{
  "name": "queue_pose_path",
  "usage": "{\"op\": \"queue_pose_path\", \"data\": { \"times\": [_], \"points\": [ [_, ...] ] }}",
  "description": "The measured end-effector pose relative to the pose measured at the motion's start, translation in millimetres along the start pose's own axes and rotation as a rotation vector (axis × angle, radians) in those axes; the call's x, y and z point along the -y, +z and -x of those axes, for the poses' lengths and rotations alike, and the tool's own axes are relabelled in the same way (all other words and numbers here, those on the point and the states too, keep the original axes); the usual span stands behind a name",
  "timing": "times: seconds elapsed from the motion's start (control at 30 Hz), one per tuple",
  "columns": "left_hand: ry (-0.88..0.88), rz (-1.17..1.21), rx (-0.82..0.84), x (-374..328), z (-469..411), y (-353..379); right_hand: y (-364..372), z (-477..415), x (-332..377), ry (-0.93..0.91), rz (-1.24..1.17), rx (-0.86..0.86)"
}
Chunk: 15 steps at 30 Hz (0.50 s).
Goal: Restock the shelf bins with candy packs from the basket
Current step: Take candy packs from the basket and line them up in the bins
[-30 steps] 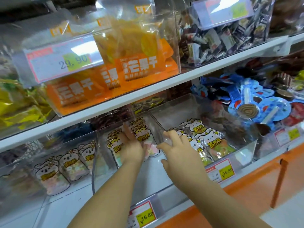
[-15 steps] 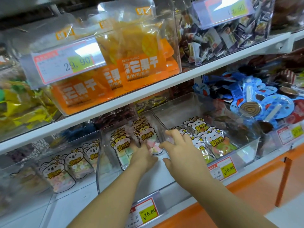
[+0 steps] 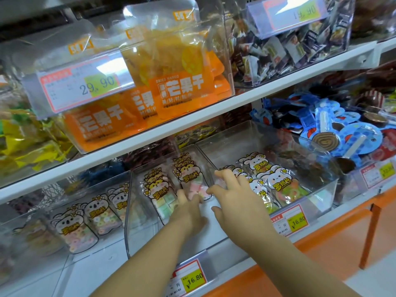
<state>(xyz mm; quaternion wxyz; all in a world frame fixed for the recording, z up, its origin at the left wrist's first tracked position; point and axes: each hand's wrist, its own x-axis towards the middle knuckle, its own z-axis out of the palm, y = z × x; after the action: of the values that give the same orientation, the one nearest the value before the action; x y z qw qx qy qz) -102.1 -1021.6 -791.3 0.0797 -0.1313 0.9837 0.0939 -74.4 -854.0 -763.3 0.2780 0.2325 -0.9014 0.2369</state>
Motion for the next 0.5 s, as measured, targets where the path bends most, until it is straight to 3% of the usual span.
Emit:
{"op": "queue_pose_path", "data": {
  "times": [0.17, 0.33, 0.5],
  "points": [
    [-0.007, -0.055, 0.154, 3, -2, 0, 2, 0, -1, 0.0, 0.008, 0.008],
    [-0.057, -0.062, 0.095, 16, 0, -1, 1, 0, -1, -0.003, 0.017, -0.001],
    [-0.242, 0.085, -0.032, 23, -4, -9, -1, 1, -2, -0.008, 0.0, -0.011]
  ]
}}
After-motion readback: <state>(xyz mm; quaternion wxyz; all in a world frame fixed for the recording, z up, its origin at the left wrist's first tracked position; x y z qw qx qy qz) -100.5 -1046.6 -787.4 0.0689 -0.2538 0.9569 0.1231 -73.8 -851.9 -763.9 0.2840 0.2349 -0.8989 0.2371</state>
